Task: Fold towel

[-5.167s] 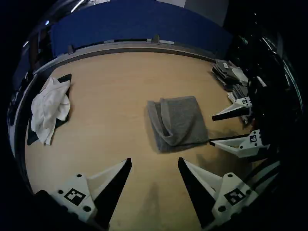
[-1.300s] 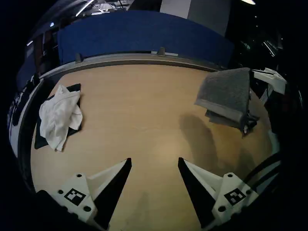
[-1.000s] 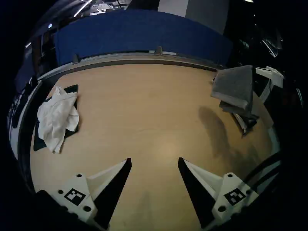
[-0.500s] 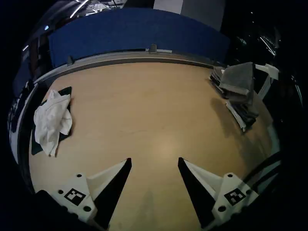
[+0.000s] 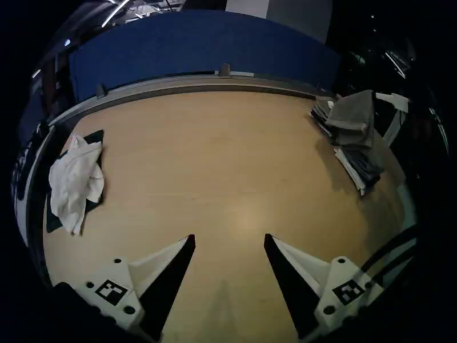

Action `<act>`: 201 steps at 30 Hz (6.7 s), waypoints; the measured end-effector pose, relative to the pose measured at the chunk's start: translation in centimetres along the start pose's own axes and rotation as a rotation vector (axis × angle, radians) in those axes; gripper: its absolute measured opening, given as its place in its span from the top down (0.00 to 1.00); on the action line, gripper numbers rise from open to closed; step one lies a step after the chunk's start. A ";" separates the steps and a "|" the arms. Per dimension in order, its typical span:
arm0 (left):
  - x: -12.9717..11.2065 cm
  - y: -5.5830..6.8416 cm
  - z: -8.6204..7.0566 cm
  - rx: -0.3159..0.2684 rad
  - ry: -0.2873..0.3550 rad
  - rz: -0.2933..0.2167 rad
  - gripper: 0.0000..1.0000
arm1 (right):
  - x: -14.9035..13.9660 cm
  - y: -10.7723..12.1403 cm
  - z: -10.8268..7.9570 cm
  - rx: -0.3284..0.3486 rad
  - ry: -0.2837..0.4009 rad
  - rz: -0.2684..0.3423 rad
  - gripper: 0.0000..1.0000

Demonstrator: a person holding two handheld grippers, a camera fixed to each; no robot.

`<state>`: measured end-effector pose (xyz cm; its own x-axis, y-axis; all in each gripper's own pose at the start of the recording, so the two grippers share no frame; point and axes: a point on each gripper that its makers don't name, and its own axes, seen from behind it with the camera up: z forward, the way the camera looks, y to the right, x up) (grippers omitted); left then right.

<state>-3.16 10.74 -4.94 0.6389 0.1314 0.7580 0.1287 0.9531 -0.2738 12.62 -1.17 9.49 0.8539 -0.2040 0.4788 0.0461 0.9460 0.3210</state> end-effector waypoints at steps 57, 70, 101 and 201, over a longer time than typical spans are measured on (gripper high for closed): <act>-0.3 0.5 0.8 0.009 -0.021 0.031 0.10 | -25.4 9.6 -6.7 -0.300 -0.312 0.256 0.98; -0.3 0.6 0.6 0.008 -0.019 0.032 0.10 | -24.2 10.3 -7.8 -0.339 -0.273 0.266 0.48; -0.2 0.3 0.0 0.011 -0.007 0.030 0.11 | -16.6 4.3 -4.5 -0.234 -0.136 0.205 0.00; -0.1 -2.0 -1.1 0.057 0.009 0.007 0.11 | -12.2 6.1 0.6 -0.204 -0.069 0.225 0.00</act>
<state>-2.64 8.51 -5.18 0.6461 0.1361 0.7510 0.0811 0.9662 -0.2448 2.17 6.95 6.09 0.8177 0.0064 0.5756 -0.0310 0.9990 0.0329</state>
